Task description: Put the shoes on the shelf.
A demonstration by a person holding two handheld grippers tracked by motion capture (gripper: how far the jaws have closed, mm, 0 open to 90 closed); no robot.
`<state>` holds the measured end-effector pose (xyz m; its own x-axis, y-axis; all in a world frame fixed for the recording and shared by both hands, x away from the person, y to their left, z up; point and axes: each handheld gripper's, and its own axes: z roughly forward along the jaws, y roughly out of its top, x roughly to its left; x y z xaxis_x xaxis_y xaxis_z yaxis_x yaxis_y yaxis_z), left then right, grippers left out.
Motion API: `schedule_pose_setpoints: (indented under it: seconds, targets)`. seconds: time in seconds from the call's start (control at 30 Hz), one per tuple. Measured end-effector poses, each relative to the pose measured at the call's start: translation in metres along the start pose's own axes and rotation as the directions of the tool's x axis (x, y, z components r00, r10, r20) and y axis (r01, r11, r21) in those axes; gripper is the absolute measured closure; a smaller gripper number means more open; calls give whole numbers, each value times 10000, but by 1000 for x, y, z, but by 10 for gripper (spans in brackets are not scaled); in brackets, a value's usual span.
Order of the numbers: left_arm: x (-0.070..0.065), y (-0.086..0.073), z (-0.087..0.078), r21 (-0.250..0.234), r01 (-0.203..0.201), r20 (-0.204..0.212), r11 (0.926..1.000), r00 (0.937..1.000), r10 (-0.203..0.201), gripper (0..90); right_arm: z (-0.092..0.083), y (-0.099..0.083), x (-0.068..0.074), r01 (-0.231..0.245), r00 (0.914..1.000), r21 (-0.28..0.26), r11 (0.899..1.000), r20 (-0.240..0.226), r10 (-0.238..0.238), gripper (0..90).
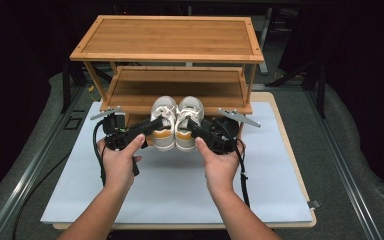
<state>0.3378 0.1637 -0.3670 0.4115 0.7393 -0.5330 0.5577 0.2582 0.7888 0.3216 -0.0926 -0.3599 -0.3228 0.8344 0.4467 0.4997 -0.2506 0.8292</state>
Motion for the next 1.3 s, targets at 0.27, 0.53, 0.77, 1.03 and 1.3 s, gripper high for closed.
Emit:
schedule_pose_setpoints:
  seconds: [0.27, 0.53, 0.77, 1.03, 1.3]
  targets:
    - [0, 15, 8, -1, -331, -172, 9995, 9993, 331, 473, 10, 10, -5, -174, 9998, 10, 9998, -135, 174, 513]
    - [6, 25, 20, 73, -365, -317, 9993, 9988, 367, 473, 24, 20, -7, -39, 10000, 78, 10000, -5, 39, 513]
    - [14, 30, 33, 94, -77, -122, 9999, 9999, 78, 475, 34, 29, -10, 129, 9997, 34, 9999, 203, -130, 513]
    - [16, 40, 50, 63, -85, -235, 9999, 9997, 87, 477, 47, 41, -17, 291, 9988, -82, 9995, 397, -287, 514]
    - [23, 49, 63, 265, -235, -216, 9994, 9995, 241, 479, 60, 44, -28, -34, 9996, -286, 9996, 265, 42, 513]
